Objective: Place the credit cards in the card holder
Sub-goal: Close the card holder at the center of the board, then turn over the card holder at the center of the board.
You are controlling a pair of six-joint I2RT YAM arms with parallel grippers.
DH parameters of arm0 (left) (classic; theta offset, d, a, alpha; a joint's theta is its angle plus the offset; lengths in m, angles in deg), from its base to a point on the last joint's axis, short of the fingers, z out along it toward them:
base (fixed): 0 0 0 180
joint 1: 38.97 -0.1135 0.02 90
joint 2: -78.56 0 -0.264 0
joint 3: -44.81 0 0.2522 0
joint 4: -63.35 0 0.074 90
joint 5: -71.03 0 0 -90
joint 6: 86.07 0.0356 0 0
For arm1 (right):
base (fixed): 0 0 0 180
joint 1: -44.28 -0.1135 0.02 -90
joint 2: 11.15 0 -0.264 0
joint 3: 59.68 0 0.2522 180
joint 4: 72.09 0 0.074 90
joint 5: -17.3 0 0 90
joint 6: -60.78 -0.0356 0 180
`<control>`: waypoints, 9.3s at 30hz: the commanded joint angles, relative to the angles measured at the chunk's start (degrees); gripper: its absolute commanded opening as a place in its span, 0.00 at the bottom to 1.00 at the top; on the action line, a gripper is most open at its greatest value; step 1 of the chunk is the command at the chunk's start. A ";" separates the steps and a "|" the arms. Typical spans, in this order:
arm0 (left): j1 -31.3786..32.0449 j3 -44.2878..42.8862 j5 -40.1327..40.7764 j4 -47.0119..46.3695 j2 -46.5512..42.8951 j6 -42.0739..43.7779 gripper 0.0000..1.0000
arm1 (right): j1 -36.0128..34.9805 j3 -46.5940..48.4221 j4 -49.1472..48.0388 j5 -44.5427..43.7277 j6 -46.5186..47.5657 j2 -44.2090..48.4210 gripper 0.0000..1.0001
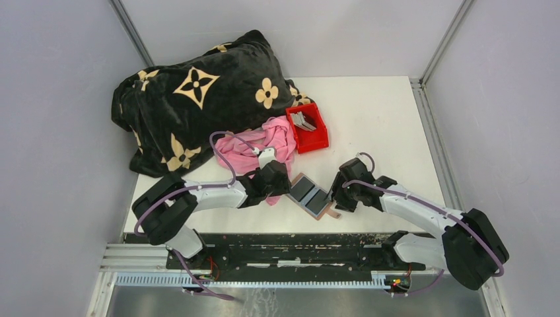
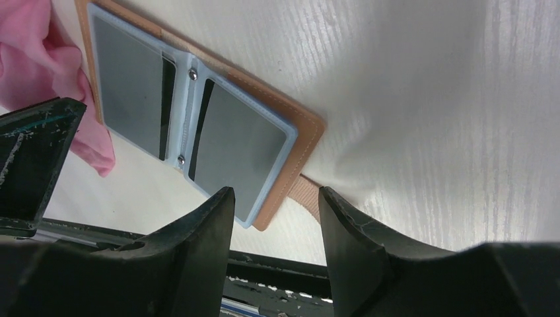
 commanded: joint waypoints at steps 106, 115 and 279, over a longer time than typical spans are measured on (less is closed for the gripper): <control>-0.89 3.62 -1.95 8.59 -2.90 -7.16 0.60 | 14.13 24.24 15.83 9.77 27.34 -19.09 0.18; -7.82 -1.41 4.38 19.29 -7.49 -2.08 0.63 | 13.44 29.51 15.58 7.53 27.31 -24.85 0.21; 11.78 -10.83 -4.44 9.74 13.11 -4.39 0.26 | 12.04 -5.83 -32.96 24.72 10.05 -18.97 0.62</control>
